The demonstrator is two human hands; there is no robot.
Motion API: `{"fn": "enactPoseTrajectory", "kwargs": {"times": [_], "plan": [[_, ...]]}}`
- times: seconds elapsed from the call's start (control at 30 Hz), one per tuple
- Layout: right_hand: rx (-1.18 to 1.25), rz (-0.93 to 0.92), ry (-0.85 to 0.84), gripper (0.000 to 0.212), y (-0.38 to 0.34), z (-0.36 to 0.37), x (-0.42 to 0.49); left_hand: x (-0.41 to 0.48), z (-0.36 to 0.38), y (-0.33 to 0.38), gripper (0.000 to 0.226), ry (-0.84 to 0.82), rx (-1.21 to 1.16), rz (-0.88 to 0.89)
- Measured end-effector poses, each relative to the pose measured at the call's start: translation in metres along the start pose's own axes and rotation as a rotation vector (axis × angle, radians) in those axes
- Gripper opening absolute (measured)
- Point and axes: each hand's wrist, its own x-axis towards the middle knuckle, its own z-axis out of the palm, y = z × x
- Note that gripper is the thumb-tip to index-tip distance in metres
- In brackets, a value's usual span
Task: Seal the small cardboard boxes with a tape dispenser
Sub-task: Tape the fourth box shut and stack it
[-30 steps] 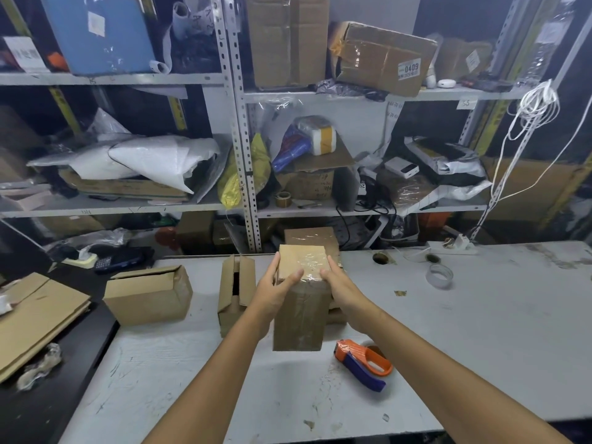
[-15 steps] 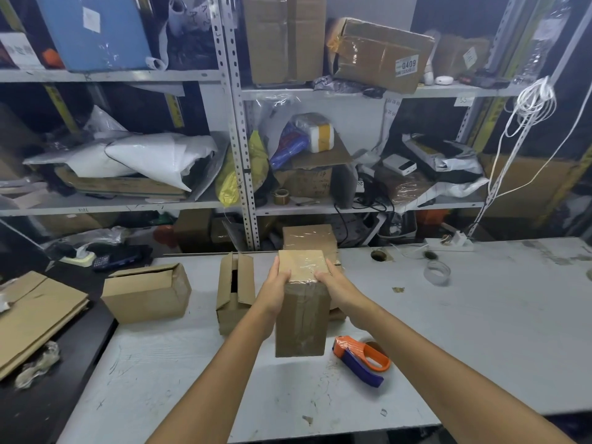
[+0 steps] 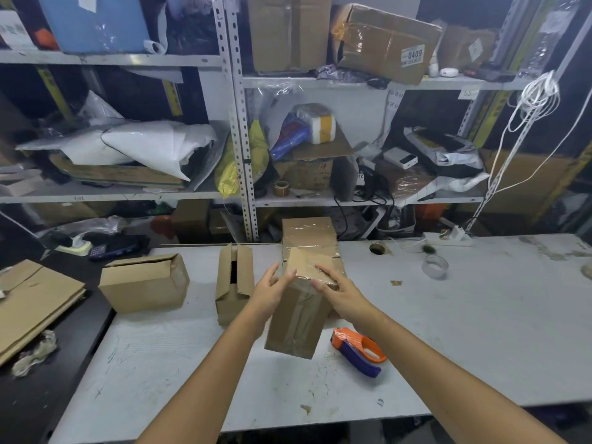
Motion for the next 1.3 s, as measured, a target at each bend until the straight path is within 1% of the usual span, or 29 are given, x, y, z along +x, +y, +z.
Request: {"fn": "enactPoseTrajectory", "kwargs": {"times": [0.1,0.17,0.23,0.3,0.37,0.4,0.43,0.5,0.57,0.63,0.67,0.73,0.8,0.83,0.93,1.0,1.07,1.23,1.3], "plan": [[0.045,0.032,0.039,0.043,0.005,-0.003,0.002,-0.003,-0.014,-0.015,0.086,0.044,0.079,-0.014],[0.135,0.047,0.080,0.038,0.008,-0.006,0.002,-0.005,-0.023,-0.029,0.086,0.080,0.068,-0.030],[0.272,0.068,0.122,0.041,0.007,-0.008,0.001,-0.006,-0.029,-0.042,0.088,0.085,0.015,-0.075],[0.385,0.096,0.148,0.044,0.004,-0.005,-0.003,-0.005,-0.030,-0.049,0.097,0.059,-0.062,-0.104],[0.432,0.136,0.165,0.050,0.006,0.000,-0.003,-0.004,-0.029,-0.049,0.106,0.065,-0.170,-0.091],[0.414,0.163,0.170,0.054,0.008,0.003,-0.003,-0.002,-0.030,-0.048,0.106,0.082,-0.212,-0.081],[0.353,0.186,0.183,0.061,0.011,0.004,-0.002,0.000,-0.032,-0.047,0.100,0.099,-0.229,-0.059],[0.132,0.197,0.207,0.070,0.018,0.003,0.000,0.007,-0.038,-0.046,0.083,0.113,-0.197,-0.017],[-0.105,0.128,0.227,0.074,0.024,0.001,0.000,0.012,-0.045,-0.046,0.069,0.078,-0.145,0.013],[-0.182,0.027,0.232,0.078,0.026,0.000,-0.002,0.016,-0.047,-0.042,0.062,0.008,-0.071,0.040],[-0.153,-0.011,0.223,0.078,0.026,0.001,-0.002,0.017,-0.047,-0.041,0.064,-0.024,-0.041,0.042],[-0.036,-0.036,0.214,0.073,0.025,0.004,-0.002,0.021,-0.046,-0.039,0.077,-0.052,-0.035,0.039],[0.049,-0.017,0.264,0.064,0.023,0.002,-0.005,0.025,-0.046,-0.038,0.089,-0.051,-0.092,0.045],[0.082,0.000,0.301,0.060,0.022,0.000,-0.006,0.028,-0.046,-0.038,0.091,-0.052,-0.114,0.047],[0.142,0.058,0.407,0.050,0.021,-0.008,-0.011,0.035,-0.036,-0.035,0.082,-0.084,-0.081,0.031],[0.164,0.085,0.446,0.049,0.023,-0.014,-0.013,0.037,-0.020,-0.030,0.069,-0.129,-0.073,0.041],[0.171,0.092,0.465,0.049,0.025,-0.022,-0.013,0.038,-0.002,-0.021,0.058,-0.140,-0.061,0.058],[0.169,0.094,0.491,0.057,0.030,-0.058,-0.006,0.054,0.037,-0.005,0.062,-0.101,-0.016,0.046],[0.174,0.087,0.487,0.059,0.033,-0.077,0.000,0.063,0.055,0.004,0.057,-0.095,-0.009,0.055]]}}
